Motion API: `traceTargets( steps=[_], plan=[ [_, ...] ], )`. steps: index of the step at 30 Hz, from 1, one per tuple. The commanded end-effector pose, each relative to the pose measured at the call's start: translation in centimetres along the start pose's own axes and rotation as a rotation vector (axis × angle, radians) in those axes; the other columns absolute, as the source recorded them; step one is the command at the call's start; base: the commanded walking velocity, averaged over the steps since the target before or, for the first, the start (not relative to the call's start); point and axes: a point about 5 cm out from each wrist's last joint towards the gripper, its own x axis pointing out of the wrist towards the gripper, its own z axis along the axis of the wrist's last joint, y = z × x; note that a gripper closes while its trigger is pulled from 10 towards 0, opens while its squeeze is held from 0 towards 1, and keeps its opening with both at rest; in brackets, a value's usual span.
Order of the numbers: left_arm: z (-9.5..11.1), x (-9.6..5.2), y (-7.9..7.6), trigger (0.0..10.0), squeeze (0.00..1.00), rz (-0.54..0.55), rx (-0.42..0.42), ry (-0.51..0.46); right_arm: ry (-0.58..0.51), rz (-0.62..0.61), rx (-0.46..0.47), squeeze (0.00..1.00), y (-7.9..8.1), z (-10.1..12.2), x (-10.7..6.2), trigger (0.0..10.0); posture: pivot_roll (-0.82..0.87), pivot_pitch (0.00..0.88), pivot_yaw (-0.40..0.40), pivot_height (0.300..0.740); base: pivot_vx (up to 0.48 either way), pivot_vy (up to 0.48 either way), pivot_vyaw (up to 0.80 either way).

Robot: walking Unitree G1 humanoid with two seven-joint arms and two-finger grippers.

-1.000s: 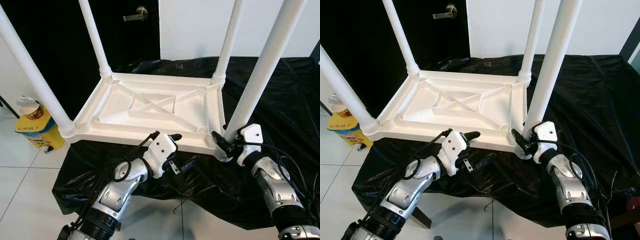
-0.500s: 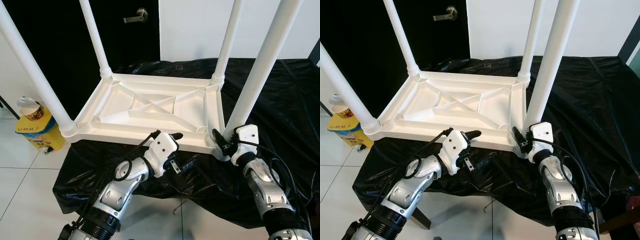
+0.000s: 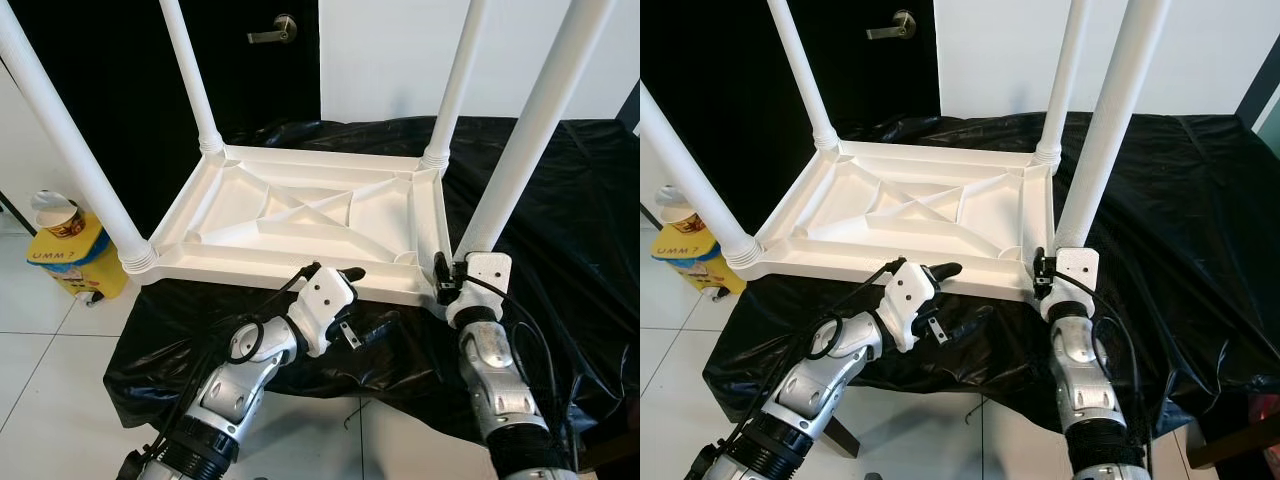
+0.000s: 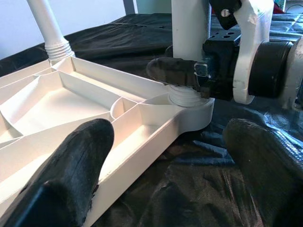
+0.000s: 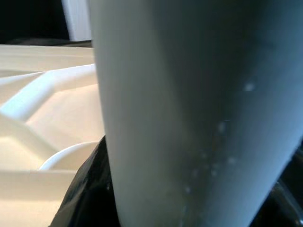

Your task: Building children table

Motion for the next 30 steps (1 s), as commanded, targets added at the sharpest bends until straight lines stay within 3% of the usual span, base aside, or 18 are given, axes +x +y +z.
traceTargets(
  steps=[1, 3, 21, 22, 30],
  plan=[
    [-0.2, -0.2, 0.0, 10.0, 0.00, 0.010, 0.005, 0.015, 0.098, -0.013, 0.001, 0.00, 0.4, -1.9, -0.9, 10.0, 0.04, 0.004, 0.005, 0.740, 0.000, 0.000, 0.00],
    [-0.2, -0.3, -0.1, 10.0, 0.00, 0.009, 0.004, 0.015, 0.062, 0.033, 0.026, 0.00, 1.5, -1.2, -1.2, 10.0, 0.04, 0.004, 0.004, 0.740, 0.000, 0.000, 0.00],
    [-0.2, -0.2, -0.2, 10.0, 0.00, 0.022, 0.011, 0.007, -0.017, 0.053, 0.027, 0.00, 1.4, 0.2, -0.9, 10.0, 0.04, 0.005, -0.006, 0.740, 0.000, 0.000, 0.00],
    [-0.2, -0.2, -0.1, 10.0, 0.00, 0.025, 0.012, 0.006, -0.030, 0.073, 0.030, 1.00, 1.3, 0.4, -0.9, 10.0, 0.04, 0.006, -0.006, 0.740, 0.000, 0.000, 0.00],
    [-0.3, -0.2, -0.3, 10.0, 0.00, 0.023, 0.013, 0.009, -0.086, 0.190, 0.034, 1.00, -0.1, 1.1, -1.5, 10.0, 0.04, 0.010, -0.005, 0.740, 0.000, 0.000, 0.00]
  ],
)
